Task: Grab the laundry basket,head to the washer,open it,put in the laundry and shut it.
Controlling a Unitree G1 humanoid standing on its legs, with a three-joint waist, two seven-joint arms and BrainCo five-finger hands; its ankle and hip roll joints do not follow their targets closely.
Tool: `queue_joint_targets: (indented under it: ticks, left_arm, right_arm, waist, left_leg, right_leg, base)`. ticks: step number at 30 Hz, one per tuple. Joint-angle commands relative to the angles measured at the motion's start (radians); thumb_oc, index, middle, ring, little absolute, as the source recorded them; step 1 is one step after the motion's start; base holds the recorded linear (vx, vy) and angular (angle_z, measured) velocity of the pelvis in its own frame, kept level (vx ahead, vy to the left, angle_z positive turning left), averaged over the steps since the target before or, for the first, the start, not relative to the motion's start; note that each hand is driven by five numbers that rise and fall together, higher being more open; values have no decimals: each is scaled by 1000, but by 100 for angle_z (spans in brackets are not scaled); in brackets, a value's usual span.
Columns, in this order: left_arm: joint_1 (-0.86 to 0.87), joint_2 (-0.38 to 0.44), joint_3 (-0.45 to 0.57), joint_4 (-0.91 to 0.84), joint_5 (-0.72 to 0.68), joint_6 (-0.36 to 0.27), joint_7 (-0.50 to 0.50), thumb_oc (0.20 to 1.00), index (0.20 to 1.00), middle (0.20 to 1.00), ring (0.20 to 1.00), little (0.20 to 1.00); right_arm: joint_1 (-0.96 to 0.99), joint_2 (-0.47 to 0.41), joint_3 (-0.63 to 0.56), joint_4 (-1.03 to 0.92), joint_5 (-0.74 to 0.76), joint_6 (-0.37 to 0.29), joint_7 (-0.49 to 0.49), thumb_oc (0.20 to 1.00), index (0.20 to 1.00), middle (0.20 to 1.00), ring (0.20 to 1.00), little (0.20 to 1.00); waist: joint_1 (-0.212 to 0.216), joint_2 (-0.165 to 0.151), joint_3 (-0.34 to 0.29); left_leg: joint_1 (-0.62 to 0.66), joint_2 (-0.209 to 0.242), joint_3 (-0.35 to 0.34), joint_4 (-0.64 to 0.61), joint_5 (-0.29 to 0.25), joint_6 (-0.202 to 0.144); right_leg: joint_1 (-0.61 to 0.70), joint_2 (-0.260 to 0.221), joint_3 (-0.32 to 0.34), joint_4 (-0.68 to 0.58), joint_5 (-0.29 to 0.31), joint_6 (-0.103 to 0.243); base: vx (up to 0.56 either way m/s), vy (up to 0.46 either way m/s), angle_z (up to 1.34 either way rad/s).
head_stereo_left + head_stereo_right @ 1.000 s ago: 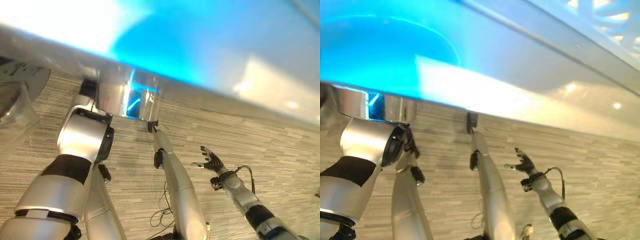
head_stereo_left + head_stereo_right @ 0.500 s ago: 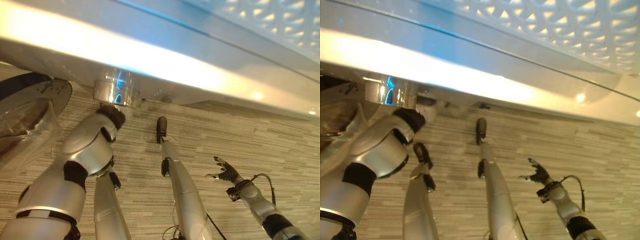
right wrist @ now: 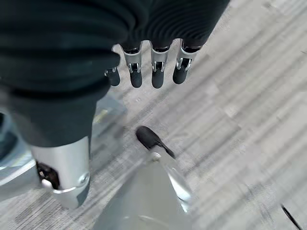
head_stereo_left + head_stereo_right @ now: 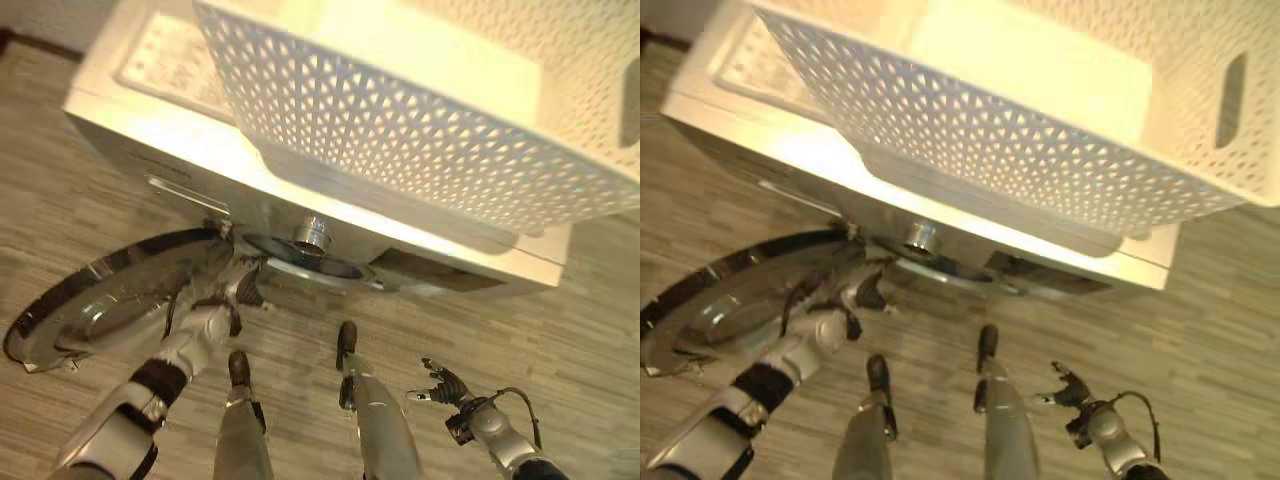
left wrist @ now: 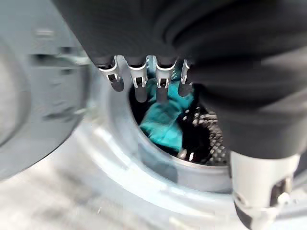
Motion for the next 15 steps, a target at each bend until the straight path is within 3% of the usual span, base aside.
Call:
queue_joint_targets:
  ticks: [1, 3, 8, 9, 11, 15]
  left_arm:
    - [42, -97, 63, 74, -150, -63, -27, 1000, 1000, 1000, 1000, 1000]
    - [138, -194, 96, 203, -203, -55, -19, 1000, 1000, 1000, 1000, 1000]
    - [210, -275, 152, 274, -353, -48, -64, 1000, 1000, 1000, 1000, 1000]
    - [221, -295, 169, 327, -398, -53, -79, 1000, 1000, 1000, 1000, 1000]
    - [224, -291, 171, 343, -418, -59, -96, 1000, 1000, 1000, 1000, 1000]
    - [245, -243, 195, 298, -446, -57, -112, 1000, 1000, 1000, 1000, 1000]
  right_arm:
    - [28, 0, -31, 106, -32, 21, 7, 1000, 1000, 1000, 1000, 1000]
    - [5, 53, -37, 229, -51, 39, -3, 1000, 1000, 1000, 1000, 1000]
    - [19, 120, -85, 363, -51, 69, -5, 1000, 1000, 1000, 1000, 1000]
    - [16, 135, -116, 424, -45, 76, -2, 1000, 1000, 1000, 1000, 1000]
    - [2, 141, -138, 476, -34, 80, 3, 1000, 1000, 1000, 1000, 1000]
    - [-7, 151, -127, 524, -34, 79, 11, 1000, 1000, 1000, 1000, 1000]
  waist:
    - [10, 31, -13]
    - [25, 45, -53]
    - [36, 65, -124]
    - [35, 72, -151]
    - [41, 91, -168]
    - [72, 123, -181]
  left_leg:
    - [56, 21, -6, 60, -31, 18]
    - [154, 0, -2, 50, -55, 36]
    - [276, -74, 0, 10, -102, 83]
    - [310, -113, 12, -18, -114, 100]
    - [328, -143, 36, -45, -106, 124]
    - [337, -132, 59, -88, -56, 142]
  right_leg:
    - [111, -27, -3, 76, -158, 75]
    - [219, -38, -7, 54, -163, 85]
    - [331, -78, -6, 19, -137, 110]
    - [341, -112, -3, -9, -72, 139]
    - [329, -147, -26, -28, -5, 163]
    - [367, -105, -109, 85, -113, 120]
  base:
    - [160, 259, 5]
    - [94, 179, 13]
    - [63, 208, 7]
    - [-13, 332, 3]
    - [-139, 286, -19]
    - [-167, 112, -41]
